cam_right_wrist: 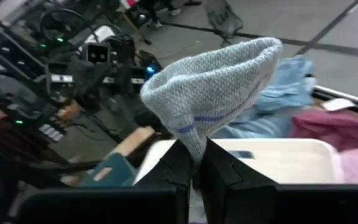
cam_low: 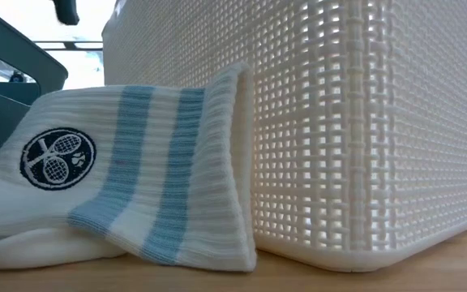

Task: Pick & Place Cloths
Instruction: Put the gray sock into the green bin

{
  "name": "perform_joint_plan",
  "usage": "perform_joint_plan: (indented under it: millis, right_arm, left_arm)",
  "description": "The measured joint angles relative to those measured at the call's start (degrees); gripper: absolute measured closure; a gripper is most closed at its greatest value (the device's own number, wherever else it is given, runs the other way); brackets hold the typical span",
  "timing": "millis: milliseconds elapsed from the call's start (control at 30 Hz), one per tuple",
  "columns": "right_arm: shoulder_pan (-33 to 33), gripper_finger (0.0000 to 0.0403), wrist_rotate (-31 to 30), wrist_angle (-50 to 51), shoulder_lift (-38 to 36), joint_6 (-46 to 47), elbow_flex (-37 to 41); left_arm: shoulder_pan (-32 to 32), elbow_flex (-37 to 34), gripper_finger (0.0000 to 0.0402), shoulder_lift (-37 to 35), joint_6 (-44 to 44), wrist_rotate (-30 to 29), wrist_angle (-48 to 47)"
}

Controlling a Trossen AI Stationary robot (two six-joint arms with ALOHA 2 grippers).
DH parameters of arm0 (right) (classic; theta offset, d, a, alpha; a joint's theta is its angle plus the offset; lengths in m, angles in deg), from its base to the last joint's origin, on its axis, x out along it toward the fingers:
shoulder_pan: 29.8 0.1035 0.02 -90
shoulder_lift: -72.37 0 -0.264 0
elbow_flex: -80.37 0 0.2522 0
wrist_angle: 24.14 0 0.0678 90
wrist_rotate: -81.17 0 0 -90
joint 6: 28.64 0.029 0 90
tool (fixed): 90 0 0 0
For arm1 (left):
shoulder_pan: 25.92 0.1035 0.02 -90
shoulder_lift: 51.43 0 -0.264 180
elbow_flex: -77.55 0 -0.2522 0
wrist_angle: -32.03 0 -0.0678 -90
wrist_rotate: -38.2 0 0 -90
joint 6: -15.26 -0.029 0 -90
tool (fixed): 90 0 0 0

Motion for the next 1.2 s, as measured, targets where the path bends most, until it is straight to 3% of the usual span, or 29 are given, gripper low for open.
perform_joint_plan:
  millis: [200,300,633,1200]
  right_arm:
    - [-2.4,0.0390,5.4,-8.2,4.4,-0.9,0.0]
    - [-3.1,0.0390,5.6,-10.8,6.0,-1.6,0.0]
    - [-3.8,0.0390,5.6,-14.2,9.1,-3.1,0.0]
    - [-3.7,0.0390,7.8,-19.7,10.5,-2.5,0.0]
  left_arm:
    - [3.1,7.0,0.0202,6.7,-2.0,4.2,-4.2]
    - [4.5,10.4,0.0200,10.3,-2.6,4.5,-8.5]
    - [7.1,19.4,0.0200,18.9,-6.5,7.1,-8.9]
    - [12.0,27.3,0.0200,29.4,-5.8,13.2,-11.3]
